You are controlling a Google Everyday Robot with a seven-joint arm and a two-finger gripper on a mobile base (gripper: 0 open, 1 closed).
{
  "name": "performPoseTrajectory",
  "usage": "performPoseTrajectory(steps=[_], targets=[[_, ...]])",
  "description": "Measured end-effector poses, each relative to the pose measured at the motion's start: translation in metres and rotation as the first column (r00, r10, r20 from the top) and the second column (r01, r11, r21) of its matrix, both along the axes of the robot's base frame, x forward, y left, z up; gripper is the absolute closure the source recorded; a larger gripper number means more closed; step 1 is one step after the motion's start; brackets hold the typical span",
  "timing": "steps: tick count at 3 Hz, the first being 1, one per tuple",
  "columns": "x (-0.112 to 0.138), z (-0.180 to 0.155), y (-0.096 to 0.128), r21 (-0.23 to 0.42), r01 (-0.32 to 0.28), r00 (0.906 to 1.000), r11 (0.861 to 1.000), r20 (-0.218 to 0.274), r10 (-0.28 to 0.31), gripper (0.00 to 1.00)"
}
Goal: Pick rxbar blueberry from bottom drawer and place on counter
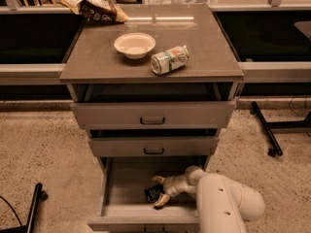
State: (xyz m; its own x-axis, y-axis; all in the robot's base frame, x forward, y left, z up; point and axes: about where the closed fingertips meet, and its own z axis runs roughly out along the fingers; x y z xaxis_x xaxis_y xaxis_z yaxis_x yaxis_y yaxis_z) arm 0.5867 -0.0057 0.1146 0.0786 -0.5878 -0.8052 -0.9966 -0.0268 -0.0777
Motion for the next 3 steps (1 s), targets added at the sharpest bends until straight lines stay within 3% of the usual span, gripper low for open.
performPoseTrajectory(steps=[1,3], targets=[[0.0,0.0,0.0,0.0,0.0,1.0,1.0,0.0,0.0,0.31],[-0.0016,-0.0055,0.0009,-0.009,-0.013,0.9999,1.0,-0.011,0.013,0.61]])
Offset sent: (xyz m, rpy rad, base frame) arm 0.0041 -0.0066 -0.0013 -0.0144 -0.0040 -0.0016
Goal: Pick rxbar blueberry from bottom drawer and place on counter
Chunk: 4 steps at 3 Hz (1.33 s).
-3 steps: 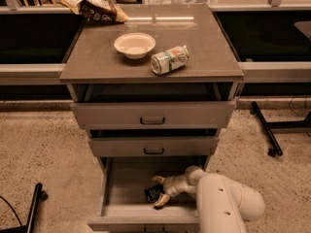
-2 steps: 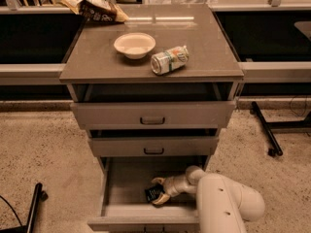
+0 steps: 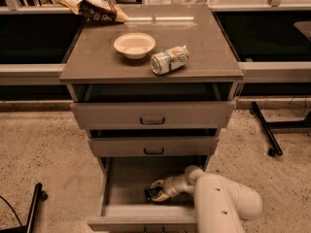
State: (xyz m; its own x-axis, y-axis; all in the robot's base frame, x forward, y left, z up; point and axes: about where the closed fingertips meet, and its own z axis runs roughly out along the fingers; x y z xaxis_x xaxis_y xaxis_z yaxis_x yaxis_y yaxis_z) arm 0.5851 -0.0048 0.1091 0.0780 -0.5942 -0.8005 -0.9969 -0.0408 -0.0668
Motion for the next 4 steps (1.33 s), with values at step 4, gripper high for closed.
performPoseTrajectory(steps=[4], targets=[[0.0004,0.0058,-0.0027,0.018,0.013,0.9999,1.0,0.005,-0.013,1.0]])
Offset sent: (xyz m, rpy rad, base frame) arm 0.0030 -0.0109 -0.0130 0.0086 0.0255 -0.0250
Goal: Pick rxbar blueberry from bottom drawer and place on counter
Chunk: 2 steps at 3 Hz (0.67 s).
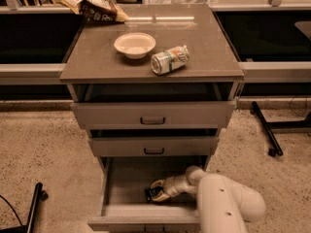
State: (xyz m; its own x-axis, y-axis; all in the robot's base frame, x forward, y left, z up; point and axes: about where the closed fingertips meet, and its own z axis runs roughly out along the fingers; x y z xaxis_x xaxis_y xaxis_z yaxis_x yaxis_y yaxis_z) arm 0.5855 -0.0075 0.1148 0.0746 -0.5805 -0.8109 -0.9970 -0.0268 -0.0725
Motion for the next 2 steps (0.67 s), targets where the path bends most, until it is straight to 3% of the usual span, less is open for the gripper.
performPoseTrajectory(steps=[1,2], targets=[[-0.009,0.026,-0.007,0.08,0.02,0.9973,0.997,0.069,-0.026,1.0],[-0.018,0.08,-0.018,0.169,0.02,0.9751,0.985,0.214,-0.057,1.0]])
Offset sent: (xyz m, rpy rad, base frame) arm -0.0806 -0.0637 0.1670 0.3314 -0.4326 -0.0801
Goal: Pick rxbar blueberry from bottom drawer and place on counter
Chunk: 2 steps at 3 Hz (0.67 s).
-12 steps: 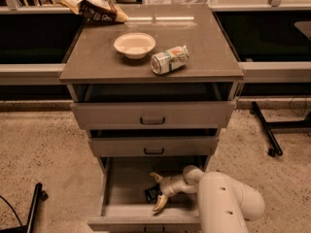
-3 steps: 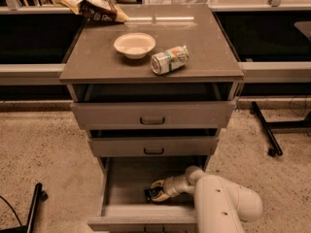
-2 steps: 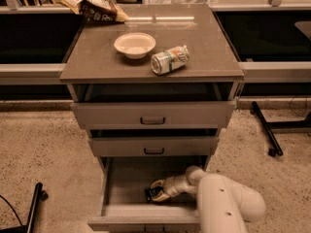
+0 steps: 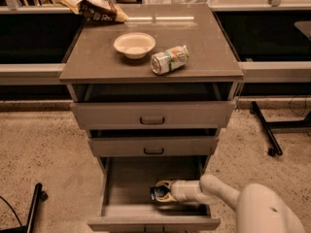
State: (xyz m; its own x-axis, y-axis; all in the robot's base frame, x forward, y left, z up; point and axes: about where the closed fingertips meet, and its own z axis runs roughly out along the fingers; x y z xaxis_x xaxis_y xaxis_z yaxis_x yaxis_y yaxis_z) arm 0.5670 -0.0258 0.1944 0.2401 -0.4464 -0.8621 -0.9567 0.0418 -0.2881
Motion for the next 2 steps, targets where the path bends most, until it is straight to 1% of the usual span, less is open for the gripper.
performPoseTrajectory(steps=[1,2], targets=[[-0.026,0.058,-0.016,0.061,0.026,0.9878,0.998,0.152,-0.035,1.0],[-0.075,0.118,-0.05,0.091,0.074,0.956,0.993,0.277,-0.097,1.0]])
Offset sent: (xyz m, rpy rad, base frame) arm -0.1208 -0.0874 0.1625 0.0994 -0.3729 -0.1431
